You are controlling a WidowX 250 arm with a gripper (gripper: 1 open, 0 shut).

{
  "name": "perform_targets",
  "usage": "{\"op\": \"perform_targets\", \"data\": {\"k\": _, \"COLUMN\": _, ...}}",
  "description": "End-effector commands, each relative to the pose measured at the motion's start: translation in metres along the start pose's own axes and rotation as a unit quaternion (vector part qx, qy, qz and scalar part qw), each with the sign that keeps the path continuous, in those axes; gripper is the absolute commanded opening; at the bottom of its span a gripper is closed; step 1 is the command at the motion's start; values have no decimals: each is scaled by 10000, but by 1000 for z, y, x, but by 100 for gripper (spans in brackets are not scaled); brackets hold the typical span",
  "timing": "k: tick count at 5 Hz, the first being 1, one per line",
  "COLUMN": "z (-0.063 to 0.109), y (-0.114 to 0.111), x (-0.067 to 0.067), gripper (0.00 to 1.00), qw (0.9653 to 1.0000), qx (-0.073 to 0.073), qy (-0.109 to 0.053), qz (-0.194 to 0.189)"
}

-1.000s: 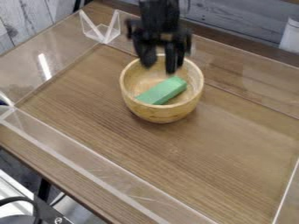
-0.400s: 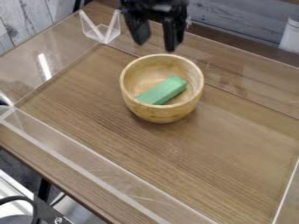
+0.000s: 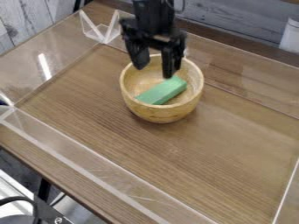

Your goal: Remove the green block from inside the brown bowl and put it on the table

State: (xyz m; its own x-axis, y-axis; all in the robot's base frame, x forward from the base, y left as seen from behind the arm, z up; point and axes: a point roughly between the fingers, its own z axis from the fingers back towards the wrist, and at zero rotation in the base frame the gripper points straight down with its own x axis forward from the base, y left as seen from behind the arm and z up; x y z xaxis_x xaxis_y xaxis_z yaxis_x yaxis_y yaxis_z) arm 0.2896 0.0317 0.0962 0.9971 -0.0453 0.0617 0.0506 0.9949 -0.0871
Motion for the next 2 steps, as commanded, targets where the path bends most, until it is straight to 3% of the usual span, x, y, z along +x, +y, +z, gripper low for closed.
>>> {"op": "perform_targets", "data": {"k": 1, "z": -6, "y": -2, "x": 5, "gripper": 100, "qw": 9997, "qx": 135, "qy": -140, "qz": -111}}
{"op": "perform_targets", "data": {"k": 2, "z": -22, "y": -6, "x": 6, "gripper": 100, "qw": 9996, "qx": 184, "qy": -76, "qz": -180}}
